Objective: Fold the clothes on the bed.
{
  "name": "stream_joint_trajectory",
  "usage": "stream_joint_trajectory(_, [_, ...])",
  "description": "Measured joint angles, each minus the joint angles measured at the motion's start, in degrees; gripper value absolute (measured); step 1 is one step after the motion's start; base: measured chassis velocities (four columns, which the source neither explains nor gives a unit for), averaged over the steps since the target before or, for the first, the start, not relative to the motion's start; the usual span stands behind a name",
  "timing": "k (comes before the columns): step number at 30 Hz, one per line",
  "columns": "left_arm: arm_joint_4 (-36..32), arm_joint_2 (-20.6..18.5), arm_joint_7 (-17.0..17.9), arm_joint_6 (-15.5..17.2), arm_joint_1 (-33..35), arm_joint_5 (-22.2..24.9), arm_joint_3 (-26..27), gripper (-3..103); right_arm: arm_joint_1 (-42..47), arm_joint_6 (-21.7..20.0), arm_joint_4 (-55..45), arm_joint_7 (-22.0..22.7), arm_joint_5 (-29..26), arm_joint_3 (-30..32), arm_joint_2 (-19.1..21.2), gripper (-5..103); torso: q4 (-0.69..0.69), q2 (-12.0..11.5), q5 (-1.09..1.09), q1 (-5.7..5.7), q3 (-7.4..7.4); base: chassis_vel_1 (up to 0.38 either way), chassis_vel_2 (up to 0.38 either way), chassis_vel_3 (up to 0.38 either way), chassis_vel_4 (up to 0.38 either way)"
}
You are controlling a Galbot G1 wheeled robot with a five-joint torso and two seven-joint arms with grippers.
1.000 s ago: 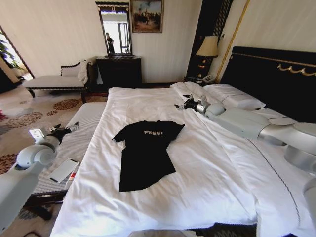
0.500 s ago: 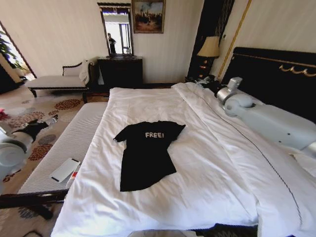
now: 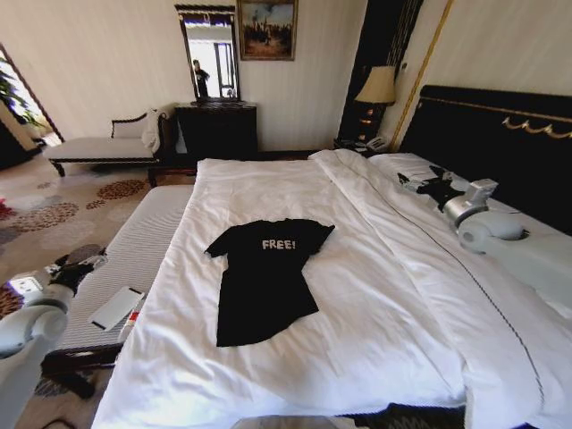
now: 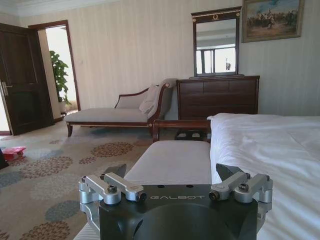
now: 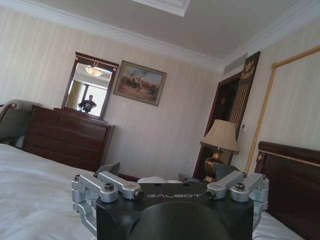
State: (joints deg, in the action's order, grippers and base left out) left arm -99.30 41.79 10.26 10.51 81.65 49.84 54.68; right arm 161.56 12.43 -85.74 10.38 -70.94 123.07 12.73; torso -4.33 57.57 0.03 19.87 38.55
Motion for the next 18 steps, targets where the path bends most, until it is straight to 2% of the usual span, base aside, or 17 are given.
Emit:
stream_joint_trajectory(4, [0.07, -0.35, 0.01, 0.00, -0.86, -0.05, -0.07, 100, -2.46, -1.56, -0.97, 2.56, 3.16, -0.91, 0.66, 100, 0.02, 0.00, -0.02, 0.00, 0.00, 0.000, 0.000, 0.000, 0.000])
stream_joint_trajectory(8, [-0.45, -0.17, -0.17, 0.05, -0.90, 0.06, -0.02, 100, -2.85, -1.88, -2.20, 4.37, 11.06, -1.09, 0.59, 100, 0.07, 0.00, -0.04, 0.00, 0.00, 0.000, 0.000, 0.000, 0.000])
stream_joint_trajectory(9, [-0.45, -0.17, -0.17, 0.05, -0.90, 0.06, -0.02, 100, -2.85, -1.88, -2.20, 4.37, 11.06, -1.09, 0.59, 100, 0.07, 0.00, -0.04, 0.00, 0.00, 0.000, 0.000, 0.000, 0.000])
stream_joint_trajectory(13, [-0.84, 1.15, -0.53, 0.08, -0.51, -0.56, -0.29, 100, -0.40, -1.40, -2.50, 4.87, 13.07, -1.80, -2.68, 100, -0.01, -0.01, -0.01, 0.00, 0.00, 0.000, 0.000, 0.000, 0.000])
stream_joint_trajectory(14, [-0.84, 1.15, -0.53, 0.08, -0.51, -0.56, -0.29, 100, -0.40, -1.40, -2.50, 4.87, 13.07, -1.80, -2.68, 100, -0.01, -0.01, -0.01, 0.00, 0.00, 0.000, 0.000, 0.000, 0.000])
stream_joint_trajectory(17, [-1.98, 2.26, -0.58, 0.14, 0.26, -1.40, -0.68, 100, 0.28, -0.04, -2.08, 4.82, 13.14, -2.79, -7.10, 100, 0.01, 0.00, 0.00, 0.00, 0.00, 0.000, 0.000, 0.000, 0.000])
stream_joint_trajectory(18, [-1.98, 2.26, -0.58, 0.14, 0.26, -1.40, -0.68, 100, 0.28, -0.04, -2.08, 4.82, 13.14, -2.79, -7.10, 100, 0.01, 0.00, 0.00, 0.00, 0.00, 0.000, 0.000, 0.000, 0.000])
